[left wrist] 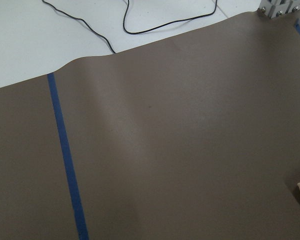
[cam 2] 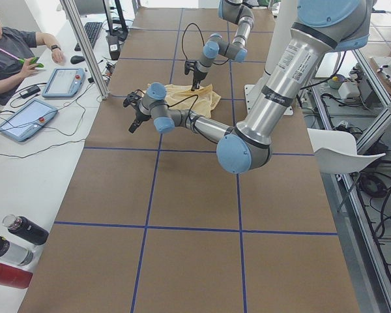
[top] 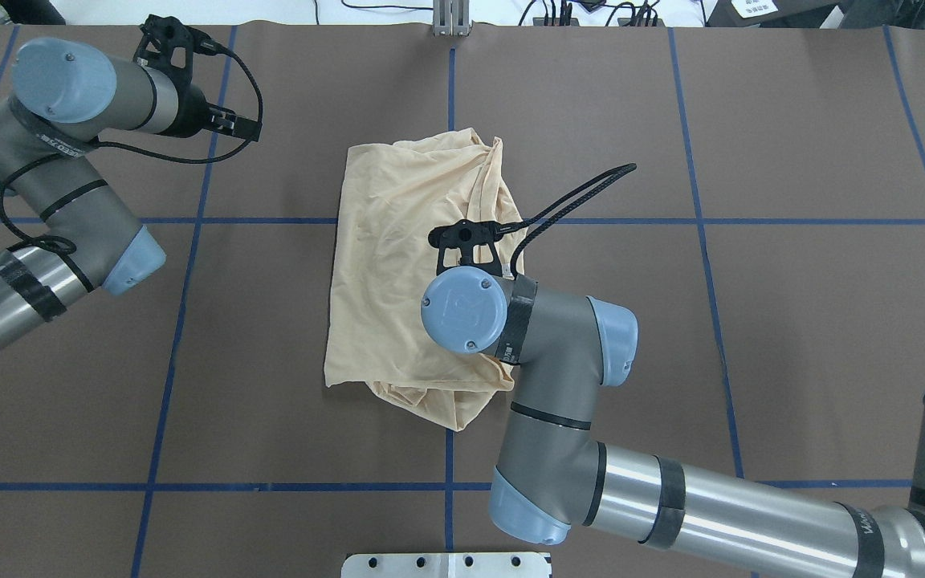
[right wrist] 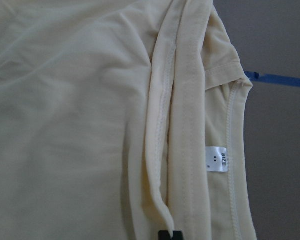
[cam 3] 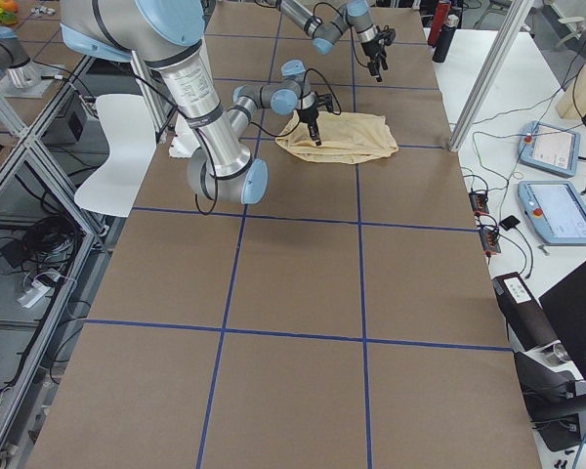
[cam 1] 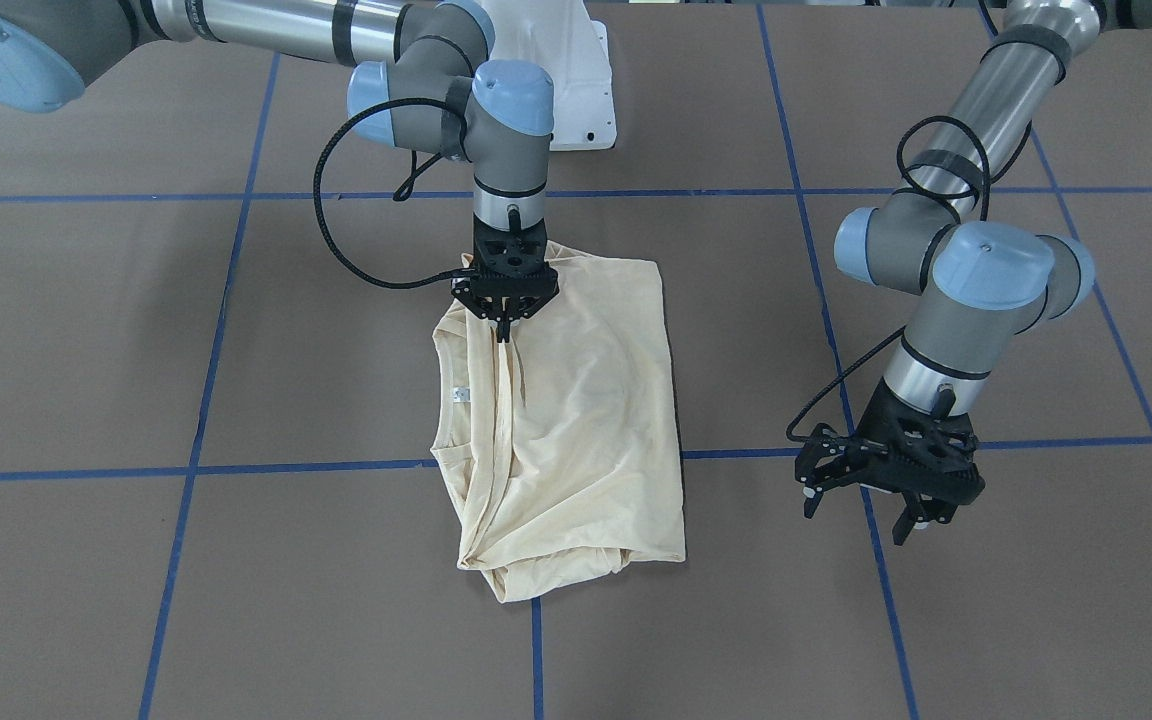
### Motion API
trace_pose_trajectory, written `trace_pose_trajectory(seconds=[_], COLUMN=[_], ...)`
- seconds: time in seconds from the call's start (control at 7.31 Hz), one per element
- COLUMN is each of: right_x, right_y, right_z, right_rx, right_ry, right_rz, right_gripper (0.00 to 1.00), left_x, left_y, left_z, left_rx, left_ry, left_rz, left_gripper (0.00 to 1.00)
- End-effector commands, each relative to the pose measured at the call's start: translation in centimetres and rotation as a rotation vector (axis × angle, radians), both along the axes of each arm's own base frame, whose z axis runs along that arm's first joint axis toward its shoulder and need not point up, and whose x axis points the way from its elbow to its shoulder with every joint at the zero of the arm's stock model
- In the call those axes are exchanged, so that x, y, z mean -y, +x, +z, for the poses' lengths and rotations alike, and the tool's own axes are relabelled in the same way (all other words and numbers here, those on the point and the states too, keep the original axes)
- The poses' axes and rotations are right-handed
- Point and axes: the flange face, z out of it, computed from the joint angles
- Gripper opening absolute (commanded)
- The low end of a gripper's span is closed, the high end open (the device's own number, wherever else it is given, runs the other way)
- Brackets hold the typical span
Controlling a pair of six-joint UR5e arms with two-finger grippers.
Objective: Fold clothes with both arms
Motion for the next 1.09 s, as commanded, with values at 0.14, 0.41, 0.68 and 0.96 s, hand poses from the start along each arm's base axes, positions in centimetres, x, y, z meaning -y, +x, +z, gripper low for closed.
trace_pose_trajectory(seconds=[0.14,0.41,0.68,0.96], right_x=[-1.2,-1.4,-1.2,-1.9], right_y=[5.0,5.3,5.4,6.4], right_z=[5.9,6.3,5.0,2.6], right_rx=[-0.04,-0.042,-0.015,0.063], right_ry=[0.019,0.02,0.018,-0.009], right_rz=[-0.03,-0.029,-0.012,0.009], right_gripper=[0.0,0.45,1.0,1.0], left_x=[-0.1,-0.5,-0.5,-0.5], left_y=[0.1,0.9,0.9,0.9], left_z=[0.0,-0.1,-0.1,0.0], left_rx=[-0.007,-0.02,-0.02,-0.019], left_ry=[-0.01,-0.023,-0.023,-0.024], left_rz=[-0.005,-0.003,-0.003,-0.003], left_gripper=[1.0,1.0,1.0,1.0])
